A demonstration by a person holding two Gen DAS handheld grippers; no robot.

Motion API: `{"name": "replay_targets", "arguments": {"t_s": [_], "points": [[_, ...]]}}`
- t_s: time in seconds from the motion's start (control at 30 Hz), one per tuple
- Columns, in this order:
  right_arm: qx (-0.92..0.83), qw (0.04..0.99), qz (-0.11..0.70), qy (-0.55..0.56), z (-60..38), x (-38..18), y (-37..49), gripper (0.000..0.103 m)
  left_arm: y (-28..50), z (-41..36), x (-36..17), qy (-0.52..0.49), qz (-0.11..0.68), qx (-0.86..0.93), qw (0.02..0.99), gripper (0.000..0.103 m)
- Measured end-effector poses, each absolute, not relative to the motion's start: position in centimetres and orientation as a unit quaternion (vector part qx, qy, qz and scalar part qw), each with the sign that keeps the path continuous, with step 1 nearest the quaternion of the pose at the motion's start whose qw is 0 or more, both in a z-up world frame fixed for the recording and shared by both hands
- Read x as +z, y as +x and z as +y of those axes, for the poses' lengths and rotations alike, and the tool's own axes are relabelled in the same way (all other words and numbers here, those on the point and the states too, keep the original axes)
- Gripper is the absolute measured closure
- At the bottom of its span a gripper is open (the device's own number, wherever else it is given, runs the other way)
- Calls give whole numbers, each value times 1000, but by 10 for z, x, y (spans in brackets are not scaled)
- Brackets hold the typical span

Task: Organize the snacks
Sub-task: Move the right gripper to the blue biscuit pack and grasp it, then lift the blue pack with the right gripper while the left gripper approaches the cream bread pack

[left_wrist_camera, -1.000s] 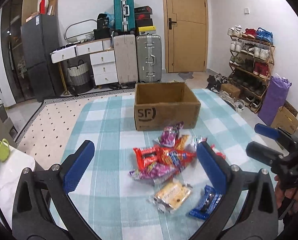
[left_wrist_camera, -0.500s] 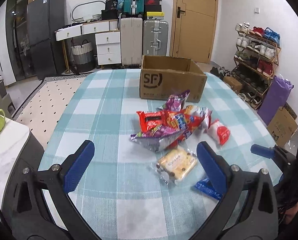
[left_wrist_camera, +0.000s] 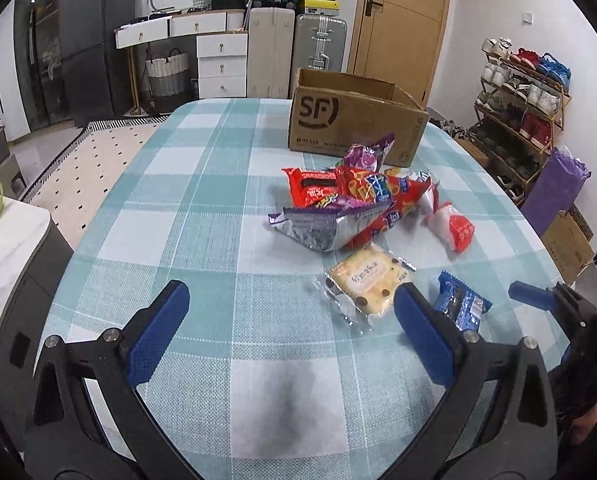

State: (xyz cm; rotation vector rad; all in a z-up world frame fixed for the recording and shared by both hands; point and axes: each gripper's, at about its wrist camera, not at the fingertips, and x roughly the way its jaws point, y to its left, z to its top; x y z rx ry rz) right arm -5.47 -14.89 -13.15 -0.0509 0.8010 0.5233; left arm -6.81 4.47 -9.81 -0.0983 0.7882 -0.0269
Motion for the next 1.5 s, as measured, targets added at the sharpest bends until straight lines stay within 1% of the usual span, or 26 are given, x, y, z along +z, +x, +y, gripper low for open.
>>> {"name": "replay_targets", "arguments": {"t_s": [0.13, 0.23, 0.47, 0.5, 0.53, 0.57, 0.6, 0.83, 1.03, 1.23, 1.5], "points": [[263, 878, 398, -25, -141, -135, -47, 1, -68, 44, -107, -48, 393, -16, 918, 1], [273, 869, 411, -22, -134, -139, -38, 1, -70, 49, -110, -66, 394, -18, 916, 1], [265, 863, 427, -54, -116, -144, -27, 2, -68, 56, -116, -71, 398, -11, 915, 1], [264, 862, 429, -56, -115, -146, -27, 7, -68, 57, -117, -73, 400, -10, 914, 1], [265, 860, 433, -54, -114, -147, -26, 22, -68, 58, -119, -75, 402, -10, 912, 1], [270, 855, 441, -51, -114, -150, -24, 30, -67, 60, -120, -77, 405, -8, 911, 1], [268, 853, 446, -50, -114, -152, -23, 35, -67, 61, -122, -80, 407, -8, 910, 1], [265, 857, 439, -49, -116, -152, -24, 51, -66, 61, -125, -81, 416, -15, 906, 1], [270, 860, 431, -31, -122, -152, -25, 55, -64, 59, -127, -86, 428, -19, 900, 1], [274, 864, 421, -20, -129, -149, -29, 56, -59, 51, -125, -69, 432, -22, 899, 1], [269, 874, 405, -2, -150, -138, -28, 56, -45, 42, -135, -67, 458, -34, 886, 1]]}}
